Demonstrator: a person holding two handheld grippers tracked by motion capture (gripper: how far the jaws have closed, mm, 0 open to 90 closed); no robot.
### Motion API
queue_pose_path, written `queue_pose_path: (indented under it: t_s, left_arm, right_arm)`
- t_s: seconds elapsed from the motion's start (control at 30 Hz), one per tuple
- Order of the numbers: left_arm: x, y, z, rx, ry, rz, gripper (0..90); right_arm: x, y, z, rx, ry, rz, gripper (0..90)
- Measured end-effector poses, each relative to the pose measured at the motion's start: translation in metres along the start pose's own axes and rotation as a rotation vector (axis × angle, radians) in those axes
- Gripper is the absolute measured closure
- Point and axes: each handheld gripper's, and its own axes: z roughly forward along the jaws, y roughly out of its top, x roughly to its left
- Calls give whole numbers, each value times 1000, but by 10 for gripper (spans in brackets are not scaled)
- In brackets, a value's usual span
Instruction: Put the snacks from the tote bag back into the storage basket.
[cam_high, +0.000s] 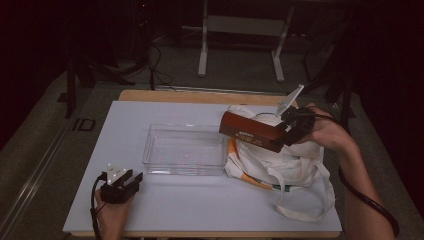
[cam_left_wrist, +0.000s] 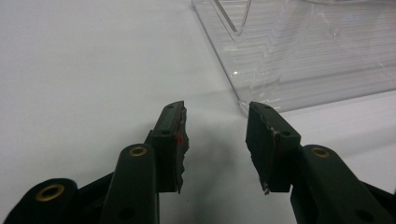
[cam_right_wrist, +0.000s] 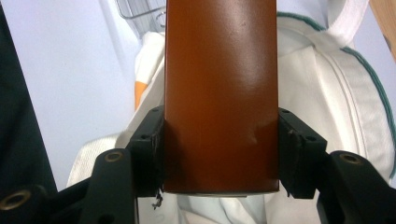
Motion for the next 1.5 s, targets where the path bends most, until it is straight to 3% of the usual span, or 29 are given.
queue_pose_path:
  t_s: [1.5]
  left_arm:
    - [0, 0, 0, -2, 0, 0, 581]
  right_arm:
    - [15, 59, 33, 33, 70, -118, 432]
